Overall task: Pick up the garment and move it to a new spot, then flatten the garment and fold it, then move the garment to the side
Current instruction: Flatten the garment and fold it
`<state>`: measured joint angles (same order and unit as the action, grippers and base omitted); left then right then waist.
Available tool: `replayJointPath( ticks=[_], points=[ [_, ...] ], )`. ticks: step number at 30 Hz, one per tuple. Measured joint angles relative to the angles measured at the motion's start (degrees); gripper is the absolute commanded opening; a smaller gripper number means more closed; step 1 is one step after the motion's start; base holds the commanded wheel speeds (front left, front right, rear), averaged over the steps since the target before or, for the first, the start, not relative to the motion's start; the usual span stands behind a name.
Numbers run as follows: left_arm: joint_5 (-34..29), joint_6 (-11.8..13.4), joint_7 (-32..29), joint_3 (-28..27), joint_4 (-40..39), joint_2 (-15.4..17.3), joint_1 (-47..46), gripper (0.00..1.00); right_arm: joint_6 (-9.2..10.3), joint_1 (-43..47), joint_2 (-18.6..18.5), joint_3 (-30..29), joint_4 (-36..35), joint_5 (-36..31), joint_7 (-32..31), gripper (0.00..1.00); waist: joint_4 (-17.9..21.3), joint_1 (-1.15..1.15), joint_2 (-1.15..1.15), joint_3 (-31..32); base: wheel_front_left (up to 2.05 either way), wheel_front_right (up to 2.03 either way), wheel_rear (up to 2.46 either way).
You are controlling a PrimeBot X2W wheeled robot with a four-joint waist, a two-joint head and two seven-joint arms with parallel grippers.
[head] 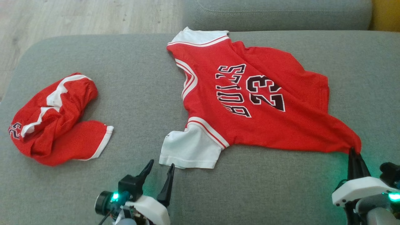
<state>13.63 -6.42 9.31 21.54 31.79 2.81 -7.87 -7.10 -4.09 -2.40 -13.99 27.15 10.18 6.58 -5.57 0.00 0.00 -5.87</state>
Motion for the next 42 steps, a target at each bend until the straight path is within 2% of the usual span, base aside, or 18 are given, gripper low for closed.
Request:
replayJointPath(
  ticks=[9,26,27,28,36,42],
  points=[
    [0.60,3.48,-3.19,0.36,3.63,-0.04,-3.59,1.00,0.00,-0.03,0.00,1.69,0.00,0.00,0.05,0.00,1.80,0.00,0.00,-0.97,0.00,0.00,0.00],
    [3.52,3.86,-4.39,1.23,6.46,-0.18,-5.83,1.00,0.00,-0.08,0.00,2.89,0.02,0.77,0.07,0.00,2.10,0.00,0.00,-2.09,0.00,0.00,0.00],
    [3.98,3.76,-4.75,1.33,6.58,-0.18,-6.00,0.55,0.00,-0.09,0.00,2.93,0.03,0.88,0.07,0.00,2.11,0.00,0.00,-2.11,0.00,0.00,0.00],
    [4.32,3.36,-4.90,1.47,6.64,-0.18,-6.08,0.00,0.00,-0.10,0.00,2.99,0.04,0.91,0.07,0.00,2.14,0.00,0.00,-2.14,0.00,0.00,0.00],
    [5.77,2.81,-3.89,2.15,6.83,-0.14,-6.31,0.00,0.00,-0.38,0.00,3.32,0.33,1.13,0.58,0.00,2.41,0.01,0.00,-2.05,0.00,0.00,0.00],
    [7.05,1.78,2.21,0.74,2.66,0.64,-6.31,0.00,0.00,-1.16,0.00,6.46,-2.44,2.91,1.57,0.00,2.49,0.01,0.00,-1.17,0.00,0.00,0.00]
  ],
)
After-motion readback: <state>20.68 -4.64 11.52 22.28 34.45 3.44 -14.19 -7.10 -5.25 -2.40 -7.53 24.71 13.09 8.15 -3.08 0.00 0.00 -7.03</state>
